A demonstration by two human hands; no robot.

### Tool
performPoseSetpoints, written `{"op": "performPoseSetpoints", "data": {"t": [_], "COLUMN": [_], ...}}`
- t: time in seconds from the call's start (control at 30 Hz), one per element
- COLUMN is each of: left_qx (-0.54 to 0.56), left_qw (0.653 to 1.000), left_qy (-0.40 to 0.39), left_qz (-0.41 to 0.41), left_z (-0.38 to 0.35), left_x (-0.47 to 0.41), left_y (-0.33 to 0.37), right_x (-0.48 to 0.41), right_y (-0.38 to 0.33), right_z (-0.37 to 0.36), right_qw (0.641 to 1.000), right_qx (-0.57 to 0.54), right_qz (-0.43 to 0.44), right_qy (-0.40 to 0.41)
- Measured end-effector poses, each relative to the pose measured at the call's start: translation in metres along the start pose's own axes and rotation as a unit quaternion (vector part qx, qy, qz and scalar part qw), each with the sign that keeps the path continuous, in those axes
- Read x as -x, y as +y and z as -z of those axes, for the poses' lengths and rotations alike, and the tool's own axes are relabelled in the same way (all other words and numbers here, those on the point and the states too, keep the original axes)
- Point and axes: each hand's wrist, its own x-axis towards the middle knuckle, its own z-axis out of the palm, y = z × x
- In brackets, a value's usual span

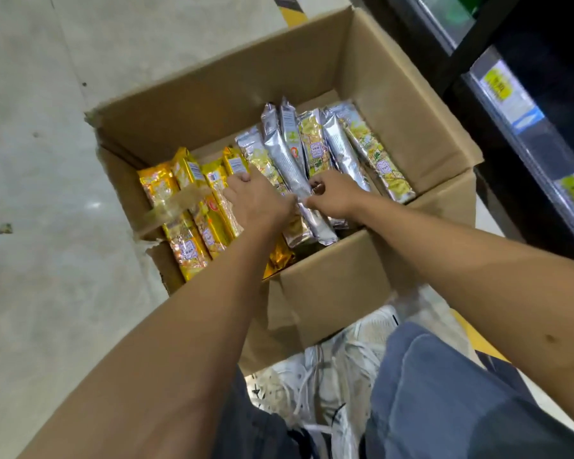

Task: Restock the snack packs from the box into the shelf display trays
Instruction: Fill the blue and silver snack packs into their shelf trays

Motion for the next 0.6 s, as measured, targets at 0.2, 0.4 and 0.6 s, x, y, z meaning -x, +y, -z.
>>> {"op": "performPoseSetpoints", "data": {"t": [0.2, 0.4, 0.6], "left_qx": [-0.022, 0.083, 0.114], "left_qw": [0.997, 0.996, 0.989], "left_qy": [-0.056, -0.002, 0.007], "left_qz": [0.051, 0.018, -0.097], "left_z": [0.009, -0.001, -0.009], "left_x": [-0.006, 0.002, 0.003], "left_y": [-0.003, -0.016, -0.013], "right_x": [-0.003, -0.003, -0.003], "right_y": [0.007, 0.007, 0.011], "right_z": [-0.001, 0.000, 0.007], "right_qw": [0.995, 0.980, 0.971], "right_qx": [-0.096, -0.193, -0.225], "right_qz": [-0.021, -0.050, -0.074], "right_qy": [-0.006, -0.005, 0.018]}}
